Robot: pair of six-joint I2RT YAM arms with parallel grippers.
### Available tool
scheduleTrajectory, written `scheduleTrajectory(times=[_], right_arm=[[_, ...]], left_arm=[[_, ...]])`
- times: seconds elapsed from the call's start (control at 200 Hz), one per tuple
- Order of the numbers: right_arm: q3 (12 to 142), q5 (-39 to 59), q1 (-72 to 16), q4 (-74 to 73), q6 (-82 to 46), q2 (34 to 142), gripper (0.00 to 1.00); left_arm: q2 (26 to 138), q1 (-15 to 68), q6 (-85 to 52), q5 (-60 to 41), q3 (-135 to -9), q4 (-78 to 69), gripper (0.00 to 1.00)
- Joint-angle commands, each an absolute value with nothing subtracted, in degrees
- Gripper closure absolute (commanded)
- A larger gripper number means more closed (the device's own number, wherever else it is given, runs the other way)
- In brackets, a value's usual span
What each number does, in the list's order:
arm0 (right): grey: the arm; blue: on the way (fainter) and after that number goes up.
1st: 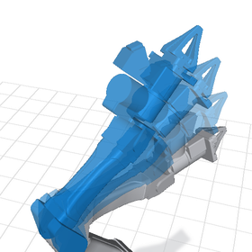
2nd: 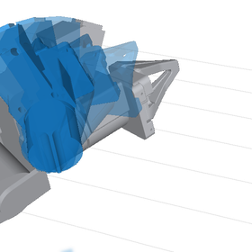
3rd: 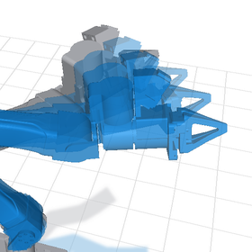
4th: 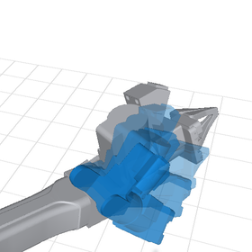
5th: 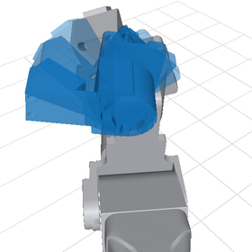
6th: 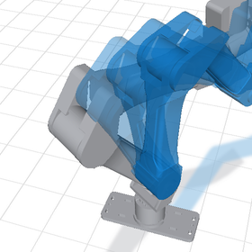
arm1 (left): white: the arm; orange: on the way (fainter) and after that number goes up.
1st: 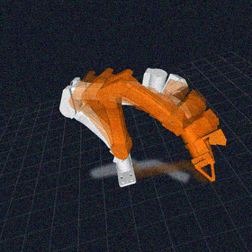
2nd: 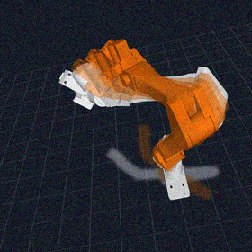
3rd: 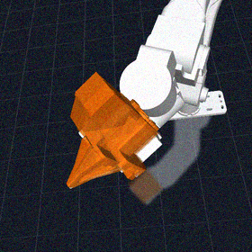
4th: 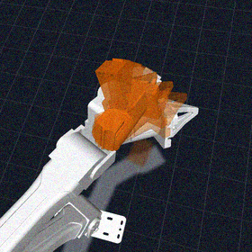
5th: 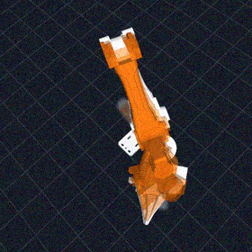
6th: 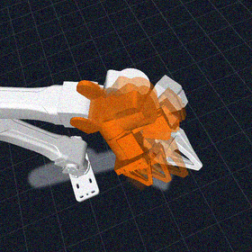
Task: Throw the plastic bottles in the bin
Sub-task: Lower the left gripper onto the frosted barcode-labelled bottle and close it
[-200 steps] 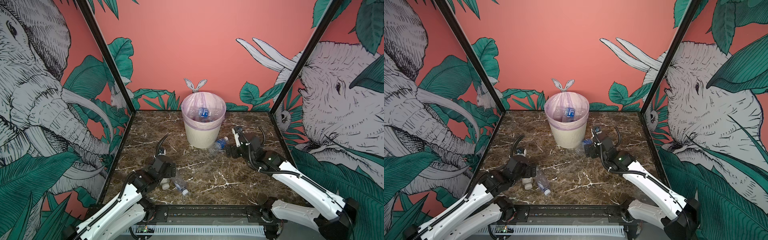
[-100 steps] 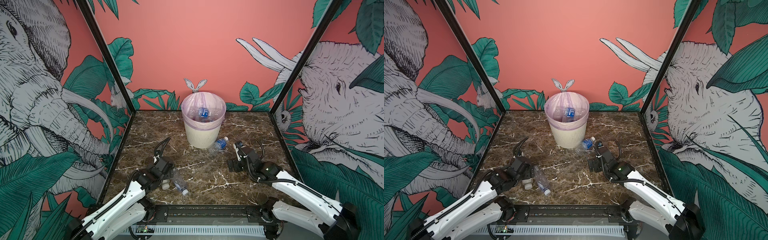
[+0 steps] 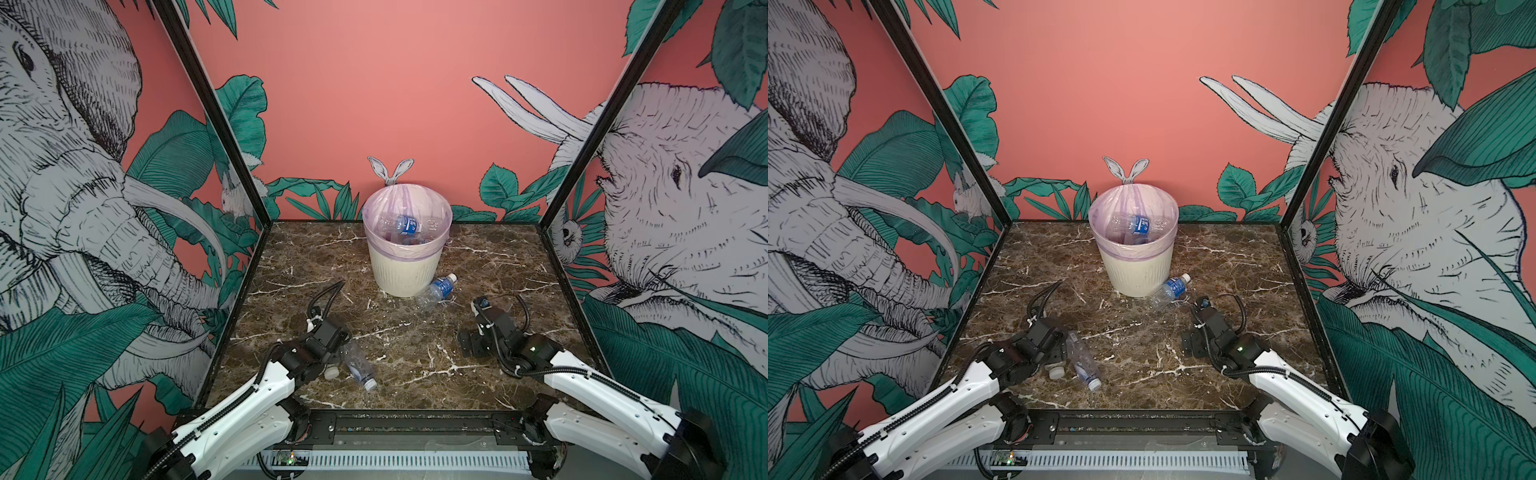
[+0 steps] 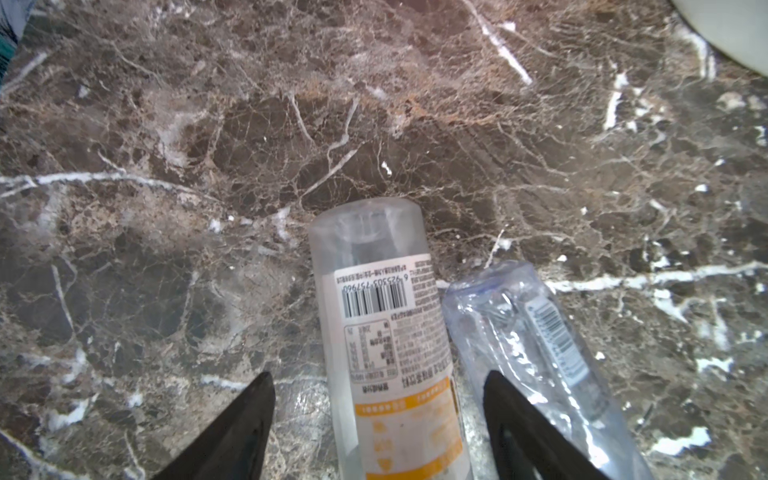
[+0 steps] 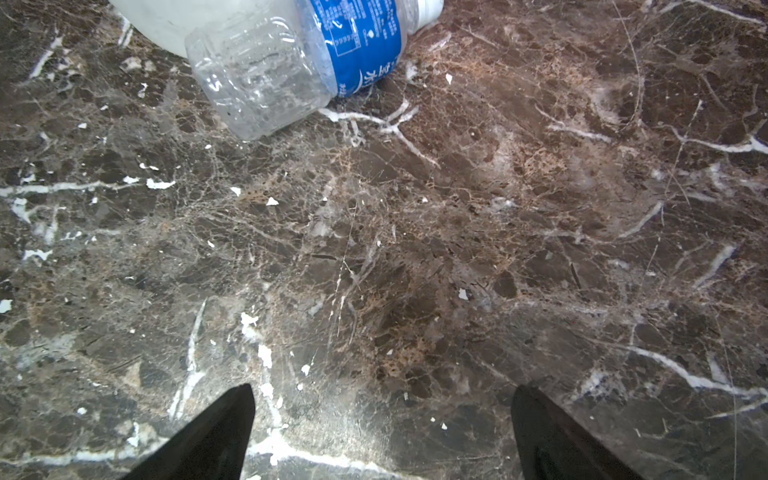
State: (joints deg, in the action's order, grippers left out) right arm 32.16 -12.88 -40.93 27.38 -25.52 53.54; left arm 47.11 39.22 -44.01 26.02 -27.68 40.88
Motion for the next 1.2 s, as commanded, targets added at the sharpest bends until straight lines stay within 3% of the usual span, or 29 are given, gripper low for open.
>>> scheduleTrajectory(times=[0.0, 1.195], right_arm=[[31.3, -13.8, -41.2, 26.9, -26.2, 53.1, 0.01], [31.4, -13.8, -41.2, 25.4, -25.8, 55.5, 0.01]], left_arm=[[46.6, 38.9, -46.1, 26.9, -26.1, 40.2, 0.22], [60.4, 36.0, -45.1, 18.6, -21.2, 24.0, 0.24]])
